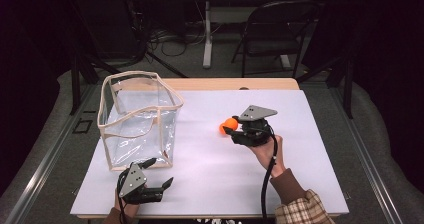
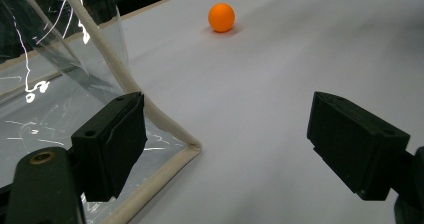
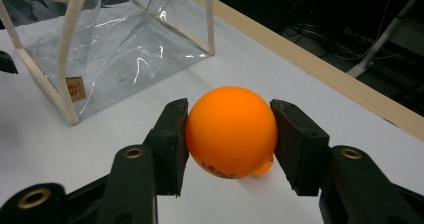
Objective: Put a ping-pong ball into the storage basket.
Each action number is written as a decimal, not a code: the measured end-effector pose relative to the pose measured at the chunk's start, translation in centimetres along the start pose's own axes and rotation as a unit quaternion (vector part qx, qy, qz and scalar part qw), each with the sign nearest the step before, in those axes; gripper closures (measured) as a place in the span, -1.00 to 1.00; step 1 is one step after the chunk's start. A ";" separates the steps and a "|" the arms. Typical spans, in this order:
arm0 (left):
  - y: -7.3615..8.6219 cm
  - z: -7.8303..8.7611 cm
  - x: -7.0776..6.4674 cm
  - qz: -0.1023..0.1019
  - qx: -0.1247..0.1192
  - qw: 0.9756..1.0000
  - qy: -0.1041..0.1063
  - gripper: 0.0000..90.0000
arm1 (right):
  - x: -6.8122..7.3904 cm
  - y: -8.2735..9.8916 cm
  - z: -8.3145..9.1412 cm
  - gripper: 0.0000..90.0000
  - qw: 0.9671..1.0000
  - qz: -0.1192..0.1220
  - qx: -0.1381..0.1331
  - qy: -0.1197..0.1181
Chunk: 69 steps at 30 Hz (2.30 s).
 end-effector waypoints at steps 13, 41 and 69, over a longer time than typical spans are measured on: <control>0.0 0.0 0.0 0.000 0.000 1.000 -0.001 -0.65 | 0.3 -1.4 -0.1 0.13 1.000 0.007 -0.005 -0.005; 0.0 -0.1 -0.1 -0.002 0.002 1.000 0.001 -0.65 | 0.7 -4.1 -1.0 0.13 1.000 0.021 -0.010 -0.014; 0.0 0.0 0.0 -0.002 0.001 1.000 0.000 -0.65 | 2.0 -6.9 -2.3 0.13 0.999 0.029 -0.020 -0.036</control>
Point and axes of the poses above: each handheld gripper's, and its own axes: z roughly backward along the jaws, y roughly out of its underside, x roughly to its left, the point moved 10 cm from there along -z, roughly forward along the jaws, and after that the axes turned 15 degrees about x, right-handed, at the moved point
